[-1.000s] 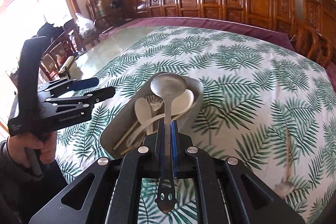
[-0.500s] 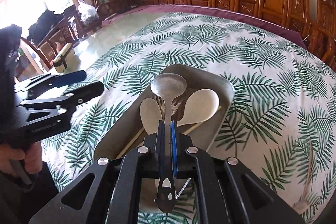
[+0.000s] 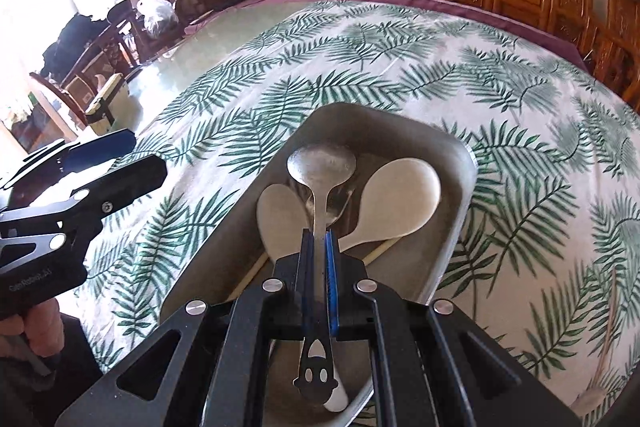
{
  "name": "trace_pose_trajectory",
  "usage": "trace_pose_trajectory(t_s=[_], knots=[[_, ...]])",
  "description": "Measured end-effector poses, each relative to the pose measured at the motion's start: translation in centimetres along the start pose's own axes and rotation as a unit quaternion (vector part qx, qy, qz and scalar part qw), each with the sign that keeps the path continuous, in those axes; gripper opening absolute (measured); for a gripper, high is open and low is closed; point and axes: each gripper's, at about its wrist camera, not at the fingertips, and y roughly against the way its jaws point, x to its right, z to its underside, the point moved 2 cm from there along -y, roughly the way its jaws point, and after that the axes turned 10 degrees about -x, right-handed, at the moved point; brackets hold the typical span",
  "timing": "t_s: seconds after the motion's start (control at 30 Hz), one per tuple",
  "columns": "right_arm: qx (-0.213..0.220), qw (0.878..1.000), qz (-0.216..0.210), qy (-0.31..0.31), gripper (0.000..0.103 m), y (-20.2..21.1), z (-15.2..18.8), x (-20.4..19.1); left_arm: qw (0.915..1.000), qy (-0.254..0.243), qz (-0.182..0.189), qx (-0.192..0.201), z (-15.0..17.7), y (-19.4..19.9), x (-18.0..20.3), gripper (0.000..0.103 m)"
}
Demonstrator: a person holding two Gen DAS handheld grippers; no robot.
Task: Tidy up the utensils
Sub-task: 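Lower the slotted metal spoon into the tray and open the right tool, then move both tools back to the pile and close the left tool on a metal spoon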
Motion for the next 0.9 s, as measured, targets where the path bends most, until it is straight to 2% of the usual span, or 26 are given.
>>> trace_pose_trajectory(t_s=[0.2,0.4,0.6,0.77,0.9], knots=[[0.022,1.000,-0.003,0.008,0.009,1.4,0.4,-0.2,1.0000,0.003,0.007,0.003,-0.1,0.3,0.1,0.056],[0.054,0.999,0.008,0.003,0.009,5.4,2.2,1.2,0.9997,-0.003,0.021,0.010,0.0,0.9,1.4,0.056],[0.071,0.996,0.045,-0.031,0.009,10.5,7.9,5.6,0.9983,-0.027,0.047,0.020,0.2,1.8,4.5,0.057],[0.067,0.991,0.091,-0.068,0.009,13.2,12.8,10.2,0.9954,-0.072,0.060,0.023,0.6,2.2,8.7,0.057],[0.073,0.984,0.118,-0.109,0.021,14.6,15.8,14.0,0.9924,-0.097,0.073,0.024,0.9,2.6,11.4,0.057]])
